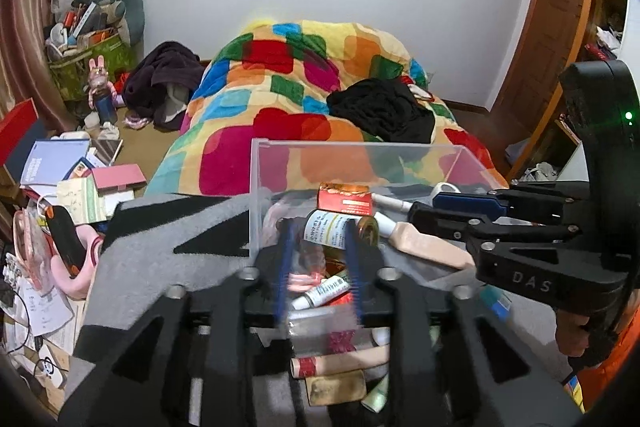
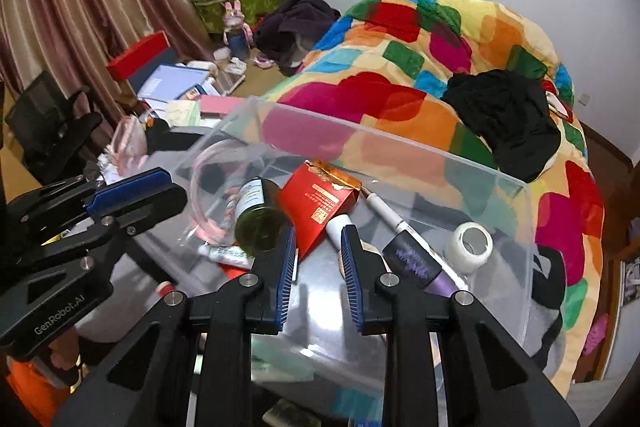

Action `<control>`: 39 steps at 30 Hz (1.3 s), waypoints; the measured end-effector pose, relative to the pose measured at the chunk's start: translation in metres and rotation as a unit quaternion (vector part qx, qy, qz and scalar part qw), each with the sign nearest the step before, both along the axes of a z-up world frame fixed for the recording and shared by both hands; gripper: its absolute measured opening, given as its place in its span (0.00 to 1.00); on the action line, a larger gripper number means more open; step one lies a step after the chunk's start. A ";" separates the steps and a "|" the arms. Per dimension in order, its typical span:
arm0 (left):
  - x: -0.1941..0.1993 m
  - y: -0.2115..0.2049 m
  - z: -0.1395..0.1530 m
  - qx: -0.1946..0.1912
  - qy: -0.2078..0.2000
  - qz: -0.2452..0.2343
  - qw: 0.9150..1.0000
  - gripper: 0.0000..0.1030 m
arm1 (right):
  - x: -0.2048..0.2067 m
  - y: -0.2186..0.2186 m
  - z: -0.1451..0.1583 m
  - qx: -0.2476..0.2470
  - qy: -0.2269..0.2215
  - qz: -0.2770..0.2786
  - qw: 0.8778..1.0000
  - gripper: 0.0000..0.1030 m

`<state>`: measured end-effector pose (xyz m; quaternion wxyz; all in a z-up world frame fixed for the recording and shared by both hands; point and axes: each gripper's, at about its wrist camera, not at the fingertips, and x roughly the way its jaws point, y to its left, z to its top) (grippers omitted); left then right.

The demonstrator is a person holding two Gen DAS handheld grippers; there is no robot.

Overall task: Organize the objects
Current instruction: 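Drop the bracelet into the box with the left gripper while the right drops the foundation tube, then grasp the beige sponge with the left gripper while the right grasps the blue card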

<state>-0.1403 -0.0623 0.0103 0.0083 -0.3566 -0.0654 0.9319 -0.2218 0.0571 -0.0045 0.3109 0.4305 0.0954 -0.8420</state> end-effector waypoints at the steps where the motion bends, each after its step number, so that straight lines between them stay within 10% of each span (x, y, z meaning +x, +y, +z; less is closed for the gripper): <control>1: 0.004 0.001 0.004 -0.001 0.007 -0.001 1.000 0.39 | 0.004 0.004 0.004 -0.005 0.002 -0.002 1.000 0.23; 15: 0.056 0.016 0.013 -0.048 0.026 -0.024 0.998 0.76 | 0.064 0.071 0.033 -0.035 0.060 -0.055 0.996 0.57; 39: 0.066 0.006 -0.077 -0.073 -0.117 -0.045 0.989 0.77 | 0.084 0.115 -0.060 0.030 -0.046 -0.076 0.996 0.72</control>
